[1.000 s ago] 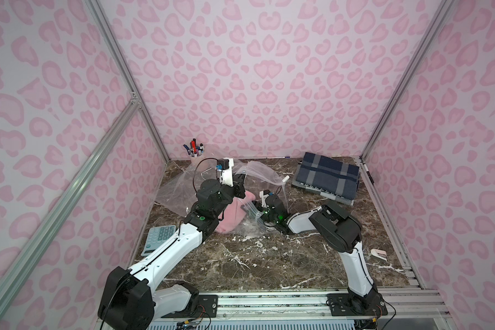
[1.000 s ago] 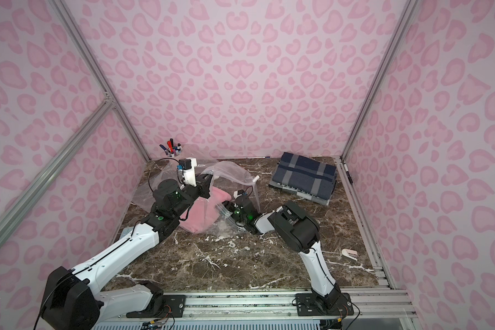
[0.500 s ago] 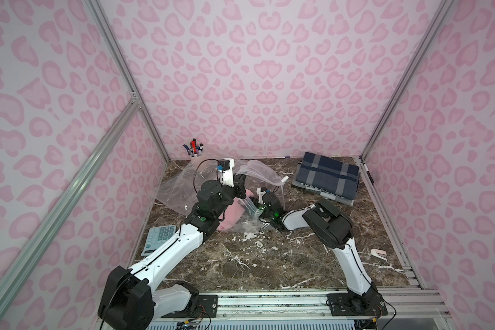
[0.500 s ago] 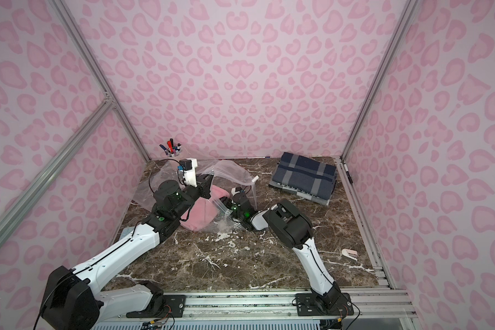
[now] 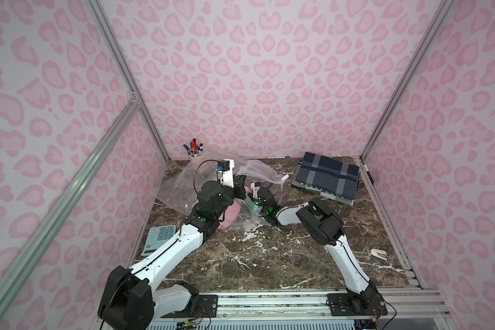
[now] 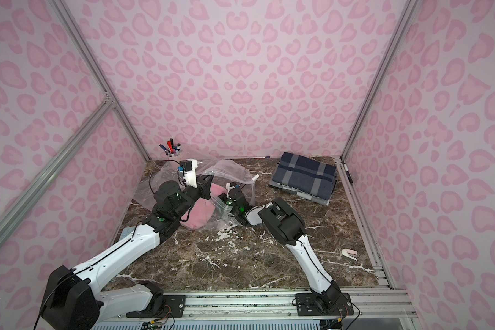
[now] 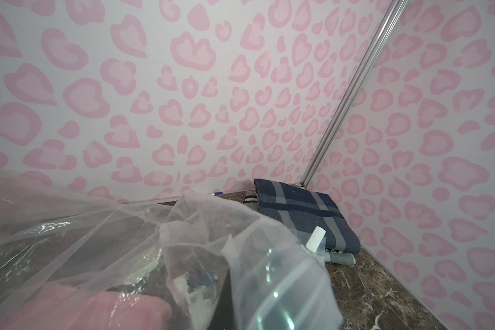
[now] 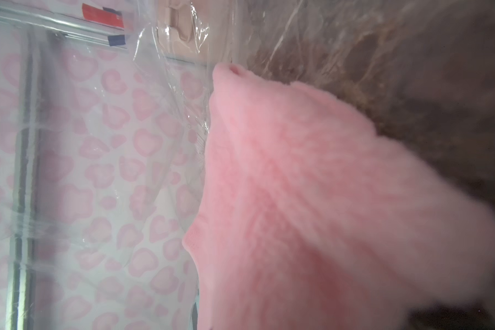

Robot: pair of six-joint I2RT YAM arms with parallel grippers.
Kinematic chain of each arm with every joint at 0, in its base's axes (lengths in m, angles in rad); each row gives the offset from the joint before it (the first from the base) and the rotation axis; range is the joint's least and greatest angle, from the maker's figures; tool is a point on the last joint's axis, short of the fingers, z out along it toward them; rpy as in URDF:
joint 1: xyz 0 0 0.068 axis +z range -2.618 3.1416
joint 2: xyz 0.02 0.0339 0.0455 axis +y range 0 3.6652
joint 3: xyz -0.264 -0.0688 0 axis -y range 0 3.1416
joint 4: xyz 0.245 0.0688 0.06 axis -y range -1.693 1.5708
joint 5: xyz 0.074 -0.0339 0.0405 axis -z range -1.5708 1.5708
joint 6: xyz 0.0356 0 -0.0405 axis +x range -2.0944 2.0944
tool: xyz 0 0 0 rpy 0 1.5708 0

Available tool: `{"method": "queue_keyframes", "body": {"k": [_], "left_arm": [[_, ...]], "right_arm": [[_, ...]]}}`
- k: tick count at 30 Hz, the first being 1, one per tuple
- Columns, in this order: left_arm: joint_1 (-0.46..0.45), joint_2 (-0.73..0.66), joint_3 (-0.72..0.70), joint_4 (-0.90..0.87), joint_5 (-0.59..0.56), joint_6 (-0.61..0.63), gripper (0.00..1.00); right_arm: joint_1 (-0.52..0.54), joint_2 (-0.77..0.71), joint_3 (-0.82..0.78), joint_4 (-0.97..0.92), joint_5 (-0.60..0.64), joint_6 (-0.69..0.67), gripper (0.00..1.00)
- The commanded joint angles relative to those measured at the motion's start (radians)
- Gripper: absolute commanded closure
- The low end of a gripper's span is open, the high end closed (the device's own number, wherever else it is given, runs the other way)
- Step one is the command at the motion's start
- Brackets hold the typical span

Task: Take the blanket out of the vacuum bag
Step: Take out the blanket from the vacuum bag.

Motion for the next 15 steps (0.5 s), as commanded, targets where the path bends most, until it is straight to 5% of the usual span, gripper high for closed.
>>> {"method": "queue_keyframes", "body": {"k": [1, 15], "left_arm": [[0.000, -0.008, 0.002, 0.041, -0.005, 0.018, 0.96], [0.001, 0.071, -0.005, 0.078, -0.091, 0.064, 0.96]], "right_arm": [[-0.003, -0.043, -0.017, -0.046, -0.012, -0.083, 1.00], [0.007, -0.408, -0.311, -0.118, 0.007, -0.222, 1.00]]}}
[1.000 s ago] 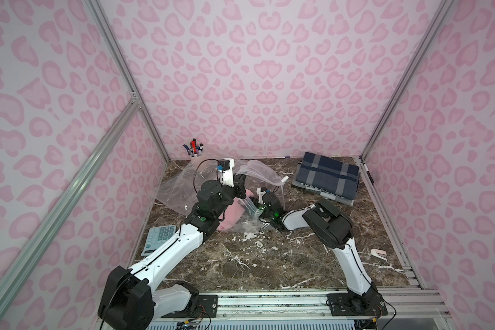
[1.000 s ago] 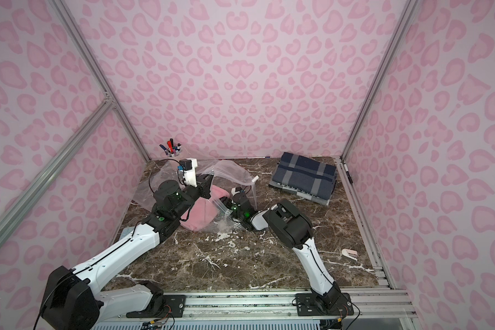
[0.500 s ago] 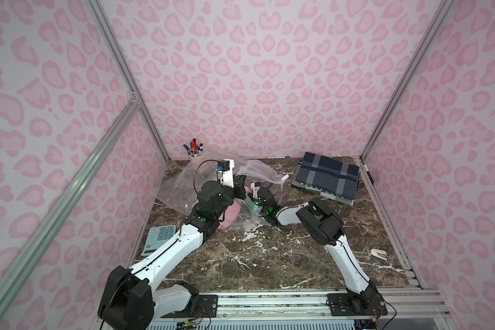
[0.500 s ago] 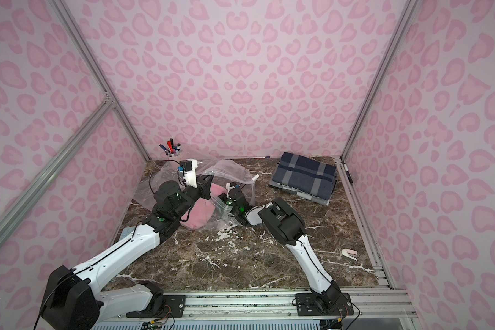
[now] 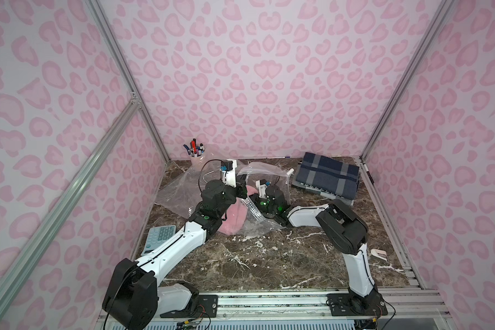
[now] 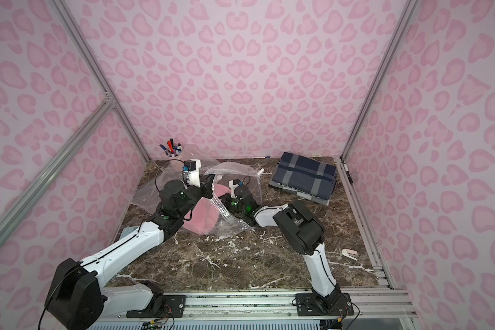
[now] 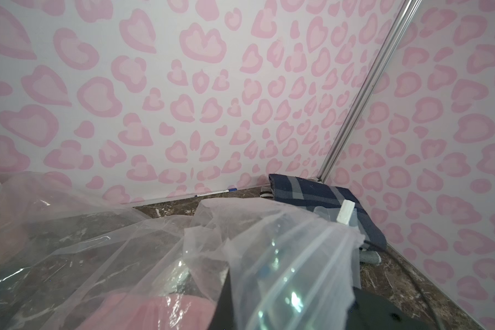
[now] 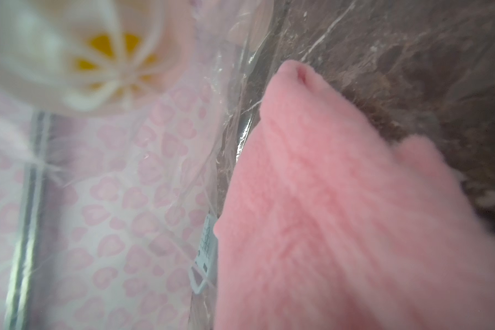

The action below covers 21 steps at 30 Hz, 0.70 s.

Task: Take the blanket out of the vacuum bag
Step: Take out the blanket from the vacuum bag.

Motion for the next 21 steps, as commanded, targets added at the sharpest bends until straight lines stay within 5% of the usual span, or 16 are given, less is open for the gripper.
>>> {"method": "queue_keyframes", "body": {"k": [1, 11, 21], "left_arm": [[0.001, 0.013, -0.013, 0.053, -0.035, 0.001, 0.96], [0.000, 0.048, 0.044, -0.075, -0.173, -0.019, 0.96], [0.005, 0.108, 0.101, -0.119, -0.273, -0.032, 0.96]], "right_arm": [[0.000, -0.078, -0.052, -0.027, 0.028, -0.072, 1.00], [0.043, -0.256, -0.041, -0.297, 0.140, -0.302, 1.00], [0.059, -0.383, -0.135, -0.327, 0.144, -0.317, 1.00]]}}
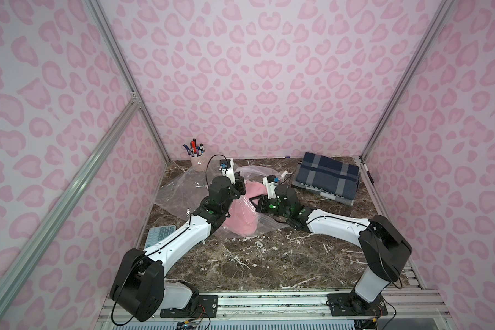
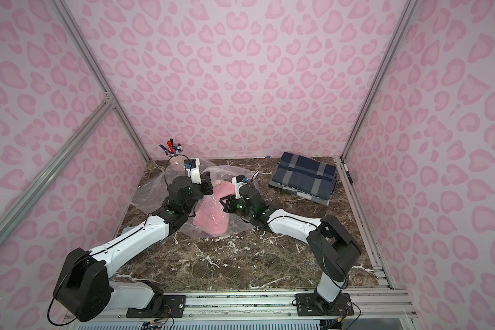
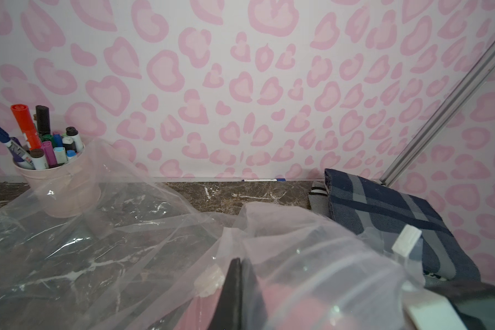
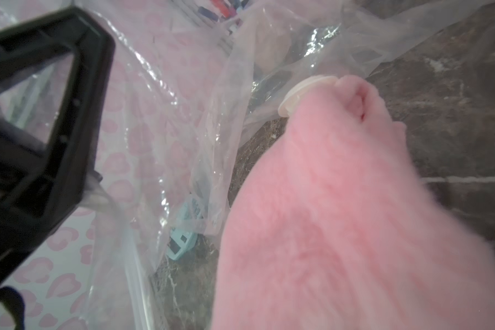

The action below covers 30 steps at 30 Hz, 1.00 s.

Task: Take the blanket out of the vacuum bag
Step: Take out the blanket from the vacuum bag.

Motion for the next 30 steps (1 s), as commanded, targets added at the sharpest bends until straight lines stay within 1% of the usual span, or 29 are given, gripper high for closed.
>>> {"method": "queue_keyframes", "body": {"k": [1, 4, 6, 8, 11, 14, 17, 21, 30], "left_arm": [[0.004, 0.028, 0.035, 0.000, -0.034, -0.007, 0.96], [0.006, 0.076, 0.090, 0.000, -0.018, -0.013, 0.96], [0.006, 0.118, 0.141, -0.035, -0.012, -0.019, 0.96], [0.006, 0.140, 0.153, -0.051, -0.006, -0.022, 0.96], [0.006, 0.148, 0.127, -0.047, -0.016, -0.030, 0.96], [0.007, 0.145, 0.093, -0.042, -0.024, -0.033, 0.96], [0.007, 0.139, 0.060, -0.047, -0.023, -0.039, 0.96], [0.006, 0.128, 0.018, -0.047, -0.025, -0.047, 0.96], [0.008, 0.132, -0.008, -0.054, -0.030, -0.050, 0.96]], "right_arm": [[0.008, -0.027, -0.022, -0.010, -0.005, -0.025, 1.00], [0.018, -0.037, -0.040, -0.023, -0.013, -0.028, 1.00], [0.029, -0.069, -0.055, -0.030, 0.016, -0.038, 1.00], [0.029, -0.104, -0.057, -0.051, 0.040, -0.051, 1.00], [0.018, -0.151, -0.034, -0.112, 0.073, -0.089, 1.00], [-0.010, -0.188, -0.033, -0.129, 0.075, -0.099, 1.00], [-0.053, -0.208, -0.048, -0.121, 0.074, -0.104, 1.00], [-0.120, -0.238, -0.077, -0.065, 0.060, -0.094, 1.00], [-0.211, -0.280, 0.019, -0.129, 0.052, -0.139, 1.00]]}}
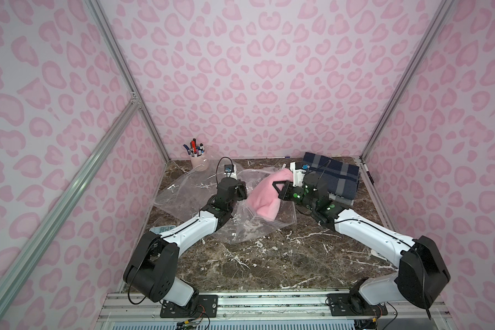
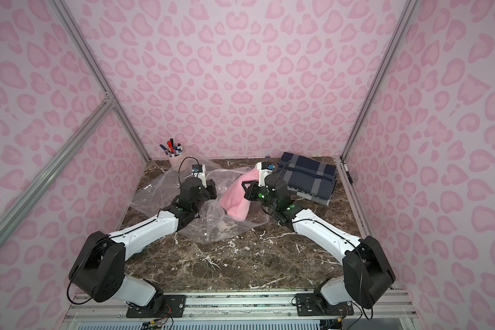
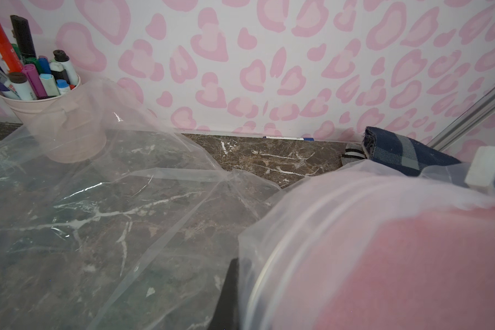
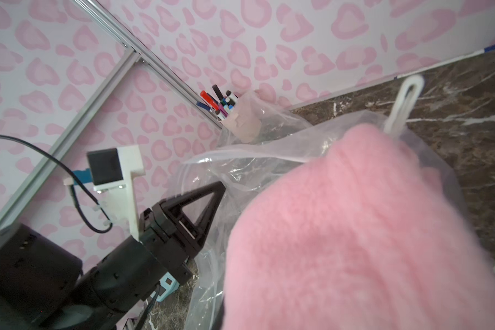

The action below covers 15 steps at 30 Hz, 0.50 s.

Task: Take the blanket out of the vacuum bag
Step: Take out the blanket from the vacuum bag, then place the blanket at the center of the board.

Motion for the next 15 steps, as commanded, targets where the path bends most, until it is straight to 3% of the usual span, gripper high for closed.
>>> {"method": "queue_keyframes", "body": {"k": [1, 10, 15], "left_arm": [[0.002, 0.002, 0.004, -0.015, -0.012, 0.003, 0.96], [0.028, 0.035, 0.045, -0.094, -0.124, -0.015, 0.96], [0.054, 0.048, 0.061, -0.086, -0.111, -0.023, 0.96]], "right_arm": [[-0.029, -0.019, 0.039, -0.010, -0.004, -0.031, 1.00], [-0.109, -0.128, 0.067, -0.086, -0.002, -0.036, 1.00], [-0.167, -0.202, 0.039, -0.115, 0.037, -0.054, 1.00]]}}
